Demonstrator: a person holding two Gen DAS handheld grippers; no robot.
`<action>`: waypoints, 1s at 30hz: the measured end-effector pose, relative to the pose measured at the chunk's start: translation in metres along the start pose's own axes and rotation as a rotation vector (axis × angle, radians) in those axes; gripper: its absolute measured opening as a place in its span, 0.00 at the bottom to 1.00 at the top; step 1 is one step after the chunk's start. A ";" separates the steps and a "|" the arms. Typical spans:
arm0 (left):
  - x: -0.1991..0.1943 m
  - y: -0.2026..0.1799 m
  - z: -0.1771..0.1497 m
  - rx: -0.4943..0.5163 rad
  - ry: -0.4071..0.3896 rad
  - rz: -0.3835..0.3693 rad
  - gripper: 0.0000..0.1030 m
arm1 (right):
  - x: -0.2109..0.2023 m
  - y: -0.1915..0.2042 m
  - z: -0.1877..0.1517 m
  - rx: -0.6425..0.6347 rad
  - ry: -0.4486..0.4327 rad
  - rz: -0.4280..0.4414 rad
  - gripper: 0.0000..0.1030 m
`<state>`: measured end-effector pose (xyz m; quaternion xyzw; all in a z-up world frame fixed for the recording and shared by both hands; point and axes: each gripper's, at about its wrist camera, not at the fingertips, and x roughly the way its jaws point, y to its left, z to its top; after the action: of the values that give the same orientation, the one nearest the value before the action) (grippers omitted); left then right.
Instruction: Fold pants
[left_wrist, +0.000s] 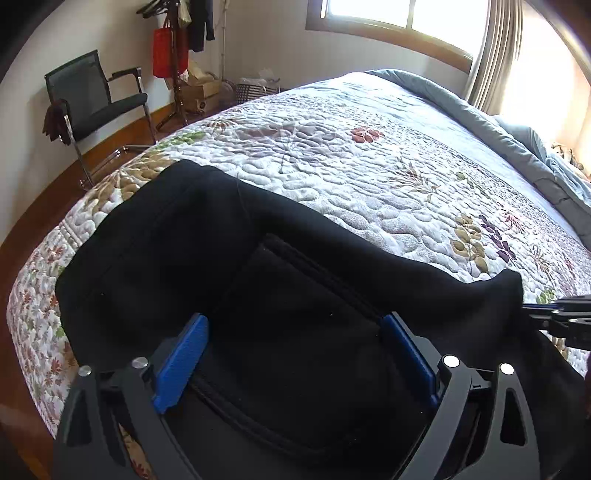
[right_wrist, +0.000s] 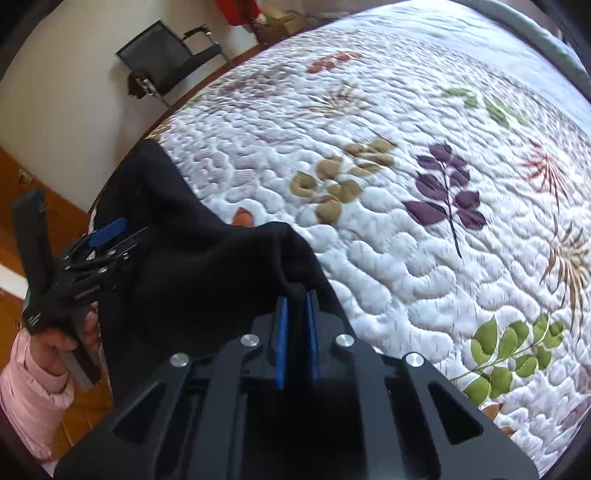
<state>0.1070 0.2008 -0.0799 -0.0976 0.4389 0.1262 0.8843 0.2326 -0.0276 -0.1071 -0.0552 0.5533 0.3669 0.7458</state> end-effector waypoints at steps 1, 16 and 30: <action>0.000 0.000 0.000 0.000 0.002 -0.001 0.92 | 0.004 -0.003 0.000 0.021 0.006 0.002 0.09; -0.077 -0.040 -0.062 0.013 0.112 -0.221 0.89 | -0.144 -0.068 -0.192 0.352 -0.192 -0.079 0.26; -0.070 -0.158 -0.104 0.282 0.139 -0.276 0.89 | -0.291 -0.177 -0.444 0.993 -0.402 -0.377 0.41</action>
<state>0.0369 0.0120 -0.0762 -0.0407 0.4947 -0.0659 0.8656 -0.0423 -0.5145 -0.0814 0.2753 0.4873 -0.0733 0.8255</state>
